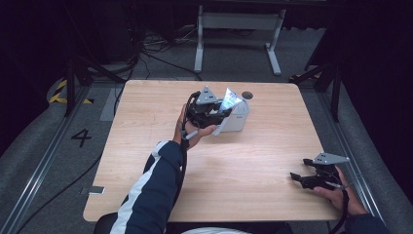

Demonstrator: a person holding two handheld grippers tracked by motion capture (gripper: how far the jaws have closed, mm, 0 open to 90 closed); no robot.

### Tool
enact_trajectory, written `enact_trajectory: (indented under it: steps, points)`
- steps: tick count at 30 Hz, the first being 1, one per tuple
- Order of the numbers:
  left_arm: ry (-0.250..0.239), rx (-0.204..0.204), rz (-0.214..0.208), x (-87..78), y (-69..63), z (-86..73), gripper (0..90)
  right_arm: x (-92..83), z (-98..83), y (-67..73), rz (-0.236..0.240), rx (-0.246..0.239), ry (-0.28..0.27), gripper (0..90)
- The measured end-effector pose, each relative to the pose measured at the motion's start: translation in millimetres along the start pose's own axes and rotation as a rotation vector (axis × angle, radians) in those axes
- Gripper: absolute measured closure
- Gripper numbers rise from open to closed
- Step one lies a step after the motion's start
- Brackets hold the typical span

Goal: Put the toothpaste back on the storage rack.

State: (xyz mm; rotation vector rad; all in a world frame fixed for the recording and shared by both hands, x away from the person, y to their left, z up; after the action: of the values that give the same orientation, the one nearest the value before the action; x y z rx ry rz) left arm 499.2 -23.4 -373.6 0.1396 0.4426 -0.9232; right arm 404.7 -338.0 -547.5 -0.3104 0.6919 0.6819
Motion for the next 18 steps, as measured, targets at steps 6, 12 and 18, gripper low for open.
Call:
enact_trajectory:
  steps: [6, 12, 18]
  points:
    - [-0.036, 0.002, 0.003, 4.0, -0.5, 10.6, 65.3, 0.0, -0.1, 0.0, 0.0, -0.001, 0.001, 15.6]
    - [-0.057, 0.005, 0.006, 7.7, -1.7, 22.9, 65.3, -0.1, -0.2, -0.1, 0.0, -0.003, 0.001, 15.6]
    - [-0.091, -0.007, 0.024, 15.5, 2.1, 33.4, 65.3, -0.1, -0.2, 0.0, 0.0, -0.003, 0.0, 15.7]
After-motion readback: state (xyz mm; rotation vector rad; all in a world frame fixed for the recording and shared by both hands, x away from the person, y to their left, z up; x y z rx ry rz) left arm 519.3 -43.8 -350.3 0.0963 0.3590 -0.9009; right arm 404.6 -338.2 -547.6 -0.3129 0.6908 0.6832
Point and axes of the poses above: each handheld gripper's, and its own axes: x roughly forward along the jaws, z roughly out of its top, y roughly to its left, the point moved 9 cm from there along x, roughly forward along the jaws, and after that the axes turned 4 degrees about -x, right-handed, at the moved point
